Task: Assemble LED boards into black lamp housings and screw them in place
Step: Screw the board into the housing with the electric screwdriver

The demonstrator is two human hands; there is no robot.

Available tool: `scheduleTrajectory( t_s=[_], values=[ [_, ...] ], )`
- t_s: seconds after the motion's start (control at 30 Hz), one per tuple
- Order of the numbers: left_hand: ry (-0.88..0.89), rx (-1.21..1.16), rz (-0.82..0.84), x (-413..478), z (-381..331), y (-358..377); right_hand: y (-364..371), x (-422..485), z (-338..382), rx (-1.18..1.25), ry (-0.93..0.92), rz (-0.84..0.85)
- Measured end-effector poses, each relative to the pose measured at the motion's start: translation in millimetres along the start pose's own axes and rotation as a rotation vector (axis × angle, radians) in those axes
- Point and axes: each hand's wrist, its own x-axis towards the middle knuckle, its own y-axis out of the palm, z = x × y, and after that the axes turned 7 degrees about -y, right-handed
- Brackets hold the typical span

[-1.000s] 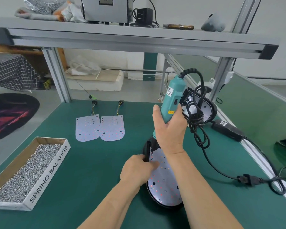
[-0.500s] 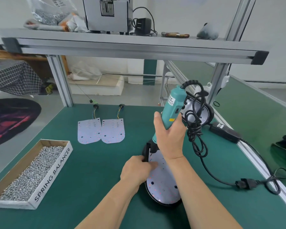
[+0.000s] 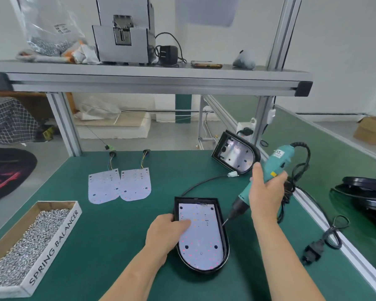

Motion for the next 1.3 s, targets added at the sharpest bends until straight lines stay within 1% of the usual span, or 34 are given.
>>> scheduleTrajectory(
  t_s=[0.07,0.13,0.3,0.37,0.47,0.53,0.6,0.67,0.73,0.8,0.87,0.93,0.97,1.03,1.13,1.2,1.3],
  values=[
    [0.008,0.011,-0.005,-0.9,-0.3,0.1,-12.5,7.1,-19.7,-0.064,0.097,-0.03],
    [0.012,0.015,-0.02,-0.8,0.7,0.6,-21.3,11.2,-33.7,-0.127,0.171,-0.022],
    [0.015,0.029,-0.132,2.2,4.5,2.4,-30.6,16.4,-53.9,-0.284,0.216,-0.015],
    [0.035,0.073,-0.184,4.5,7.1,3.9,-27.2,15.8,-55.9,-0.398,0.212,0.001],
    [0.052,0.117,-0.215,4.7,7.4,4.5,-21.4,9.8,-57.1,-0.586,0.118,0.042],
    [0.057,0.124,-0.216,4.5,6.8,4.5,-18.1,8.0,-58.2,-0.72,0.009,0.055],
    [0.061,0.136,-0.22,4.1,6.8,5.0,-11.7,7.6,-57.2,-0.825,-0.14,0.092],
    [0.064,0.144,-0.229,3.4,6.7,5.2,2.1,6.9,-53.9,-0.841,-0.324,0.207],
    [0.065,0.152,-0.234,3.0,6.1,5.1,21.6,6.7,-50.9,-0.819,-0.423,0.42],
    [0.063,0.164,-0.232,2.5,5.4,4.7,42.8,8.8,-50.0,-0.802,-0.397,0.668],
    [0.059,0.17,-0.226,1.9,5.2,4.6,60.8,11.7,-50.8,-0.854,-0.379,0.894],
    [0.055,0.17,-0.223,1.5,5.1,4.3,73.4,15.5,-53.1,-0.94,-0.393,1.06],
    [0.055,0.174,-0.223,1.7,4.9,4.1,77.2,17.9,-54.2,-0.979,-0.384,1.116],
    [0.054,0.182,-0.224,2.7,4.5,3.7,80.9,22.7,-54.6,-1.053,-0.376,1.169],
    [0.062,0.196,-0.245,3.0,4.3,4.0,81.0,24.7,-50.2,-1.075,-0.446,1.118],
    [0.085,0.197,-0.267,2.2,5.7,5.3,79.2,20.1,-43.4,-1.014,-0.466,1.138],
    [0.106,0.161,-0.291,0.1,8.0,6.5,74.9,9.4,-26.7,-0.864,-0.428,1.173]
  ],
)
